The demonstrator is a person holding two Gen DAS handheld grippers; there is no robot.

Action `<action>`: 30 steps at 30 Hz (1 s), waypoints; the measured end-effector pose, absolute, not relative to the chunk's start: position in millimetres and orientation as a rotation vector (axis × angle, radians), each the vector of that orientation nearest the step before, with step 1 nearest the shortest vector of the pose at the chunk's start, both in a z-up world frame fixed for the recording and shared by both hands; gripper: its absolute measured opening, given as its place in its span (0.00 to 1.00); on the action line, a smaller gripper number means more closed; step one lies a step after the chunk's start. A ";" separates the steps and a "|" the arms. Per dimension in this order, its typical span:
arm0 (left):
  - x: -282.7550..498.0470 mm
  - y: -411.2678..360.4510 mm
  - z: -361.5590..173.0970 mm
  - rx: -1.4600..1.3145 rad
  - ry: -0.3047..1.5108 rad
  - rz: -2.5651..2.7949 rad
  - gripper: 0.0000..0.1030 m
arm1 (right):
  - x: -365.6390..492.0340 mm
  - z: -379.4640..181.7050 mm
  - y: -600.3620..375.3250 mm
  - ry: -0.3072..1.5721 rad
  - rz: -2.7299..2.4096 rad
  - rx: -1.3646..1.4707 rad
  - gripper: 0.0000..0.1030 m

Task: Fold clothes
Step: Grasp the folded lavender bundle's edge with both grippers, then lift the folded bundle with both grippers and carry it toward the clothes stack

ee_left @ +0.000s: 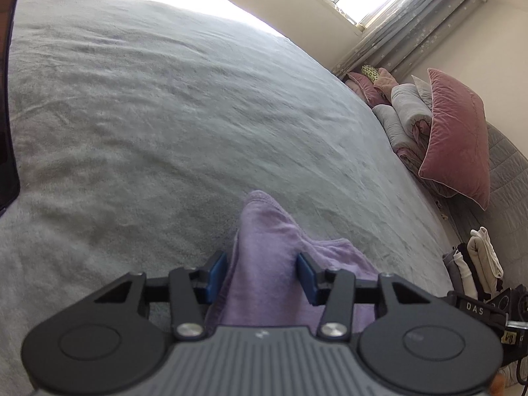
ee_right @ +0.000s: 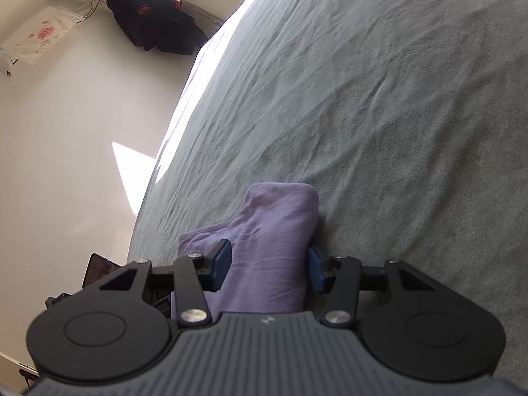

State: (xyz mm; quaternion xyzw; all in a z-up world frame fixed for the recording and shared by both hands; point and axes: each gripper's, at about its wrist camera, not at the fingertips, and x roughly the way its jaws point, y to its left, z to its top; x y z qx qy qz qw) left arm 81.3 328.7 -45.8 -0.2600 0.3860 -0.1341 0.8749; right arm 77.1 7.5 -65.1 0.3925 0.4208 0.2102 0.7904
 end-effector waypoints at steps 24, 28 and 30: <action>57.9 195.9 50.0 -0.479 0.599 -0.349 0.15 | 29.1 47.8 -79.4 0.586 0.451 0.649 0.14; 65.2 144.2 70.7 -0.441 0.568 -0.394 0.15 | 29.5 64.7 -110.4 0.527 0.416 0.645 0.14; 71.6 117.4 79.4 -0.426 0.561 -0.418 0.15 | 31.1 71.3 -125.4 0.498 0.395 0.640 0.14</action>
